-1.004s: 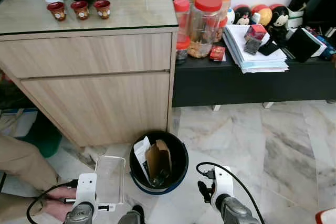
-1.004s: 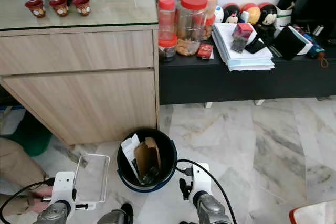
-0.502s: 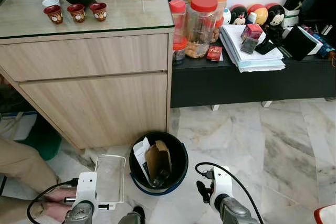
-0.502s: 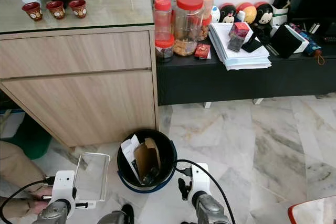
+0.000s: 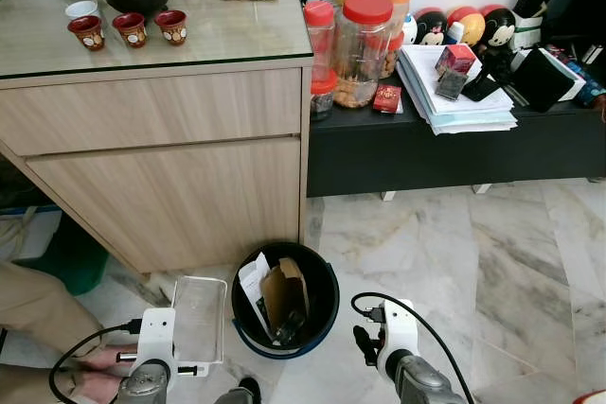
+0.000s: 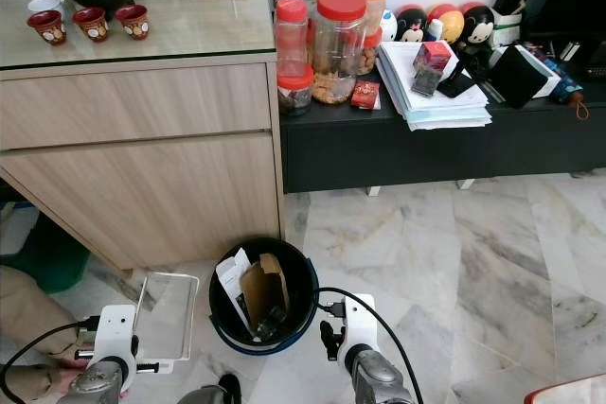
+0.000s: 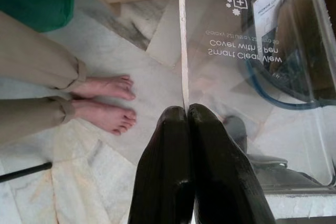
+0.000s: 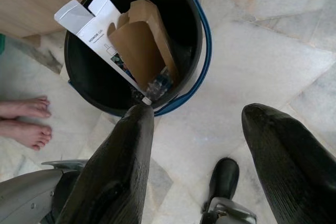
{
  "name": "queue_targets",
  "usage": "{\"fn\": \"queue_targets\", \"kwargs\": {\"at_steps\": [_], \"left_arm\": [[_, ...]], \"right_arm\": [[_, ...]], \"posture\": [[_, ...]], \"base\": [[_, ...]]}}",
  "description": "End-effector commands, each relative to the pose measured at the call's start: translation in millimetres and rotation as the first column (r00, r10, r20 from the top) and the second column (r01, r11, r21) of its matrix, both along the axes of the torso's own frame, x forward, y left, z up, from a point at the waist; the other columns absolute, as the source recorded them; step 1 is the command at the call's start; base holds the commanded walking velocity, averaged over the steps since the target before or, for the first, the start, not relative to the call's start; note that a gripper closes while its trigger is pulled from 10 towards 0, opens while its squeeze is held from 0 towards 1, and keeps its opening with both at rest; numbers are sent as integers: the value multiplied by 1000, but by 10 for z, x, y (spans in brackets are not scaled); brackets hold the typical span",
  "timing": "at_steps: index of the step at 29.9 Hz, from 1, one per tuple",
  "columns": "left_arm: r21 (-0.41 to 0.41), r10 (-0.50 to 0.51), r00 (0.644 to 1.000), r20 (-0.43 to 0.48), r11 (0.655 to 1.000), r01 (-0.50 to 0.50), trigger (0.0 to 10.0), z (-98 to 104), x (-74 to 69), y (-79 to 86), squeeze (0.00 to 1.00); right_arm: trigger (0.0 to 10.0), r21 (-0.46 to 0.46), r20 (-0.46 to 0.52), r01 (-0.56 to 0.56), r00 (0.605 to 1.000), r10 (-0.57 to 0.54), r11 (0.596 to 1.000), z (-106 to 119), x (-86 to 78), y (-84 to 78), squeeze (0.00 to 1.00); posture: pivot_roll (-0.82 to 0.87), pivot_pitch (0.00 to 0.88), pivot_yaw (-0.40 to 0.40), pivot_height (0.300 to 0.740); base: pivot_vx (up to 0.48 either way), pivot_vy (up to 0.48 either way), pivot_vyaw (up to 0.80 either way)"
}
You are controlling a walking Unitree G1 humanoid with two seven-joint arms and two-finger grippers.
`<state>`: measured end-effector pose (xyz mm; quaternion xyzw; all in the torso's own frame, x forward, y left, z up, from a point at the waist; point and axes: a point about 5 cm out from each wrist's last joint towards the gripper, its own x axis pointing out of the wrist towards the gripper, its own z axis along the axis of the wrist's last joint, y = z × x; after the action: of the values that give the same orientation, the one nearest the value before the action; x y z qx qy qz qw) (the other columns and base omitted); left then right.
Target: Picking trash to rubbish bin
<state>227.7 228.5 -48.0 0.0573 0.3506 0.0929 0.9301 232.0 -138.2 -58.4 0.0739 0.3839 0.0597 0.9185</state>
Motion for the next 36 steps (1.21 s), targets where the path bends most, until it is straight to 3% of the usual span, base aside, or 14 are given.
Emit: {"fn": "queue_targets", "kwargs": {"at_steps": [1,23,29,36], "left_arm": [[13,-6,1000,-9,1000,6,10000,-5,-24,40,0],[13,-43,999,30,999,43,10000,59,93,-34,0],[-52,-121,978,167,990,132,10000,237,346,-229,0],[-77,-170,955,244,978,194,10000,374,515,-359,0]], "right_arm": [[10000,9,-17,18,1000,-18,1000,-34,-53,-8,0],[10000,8,-16,12,1000,-12,1000,-31,-49,-12,0],[10000,5,0,-17,1000,17,1000,-2,-6,9,0],[10000,3,2,-23,1000,23,1000,4,3,10,0]], "posture": [[153,181,-17,740],[150,185,-23,740],[142,186,-29,740],[140,187,-32,740]], "base": [[255,0,0],[284,0,0],[0,0,0],[0,0,0]]}}
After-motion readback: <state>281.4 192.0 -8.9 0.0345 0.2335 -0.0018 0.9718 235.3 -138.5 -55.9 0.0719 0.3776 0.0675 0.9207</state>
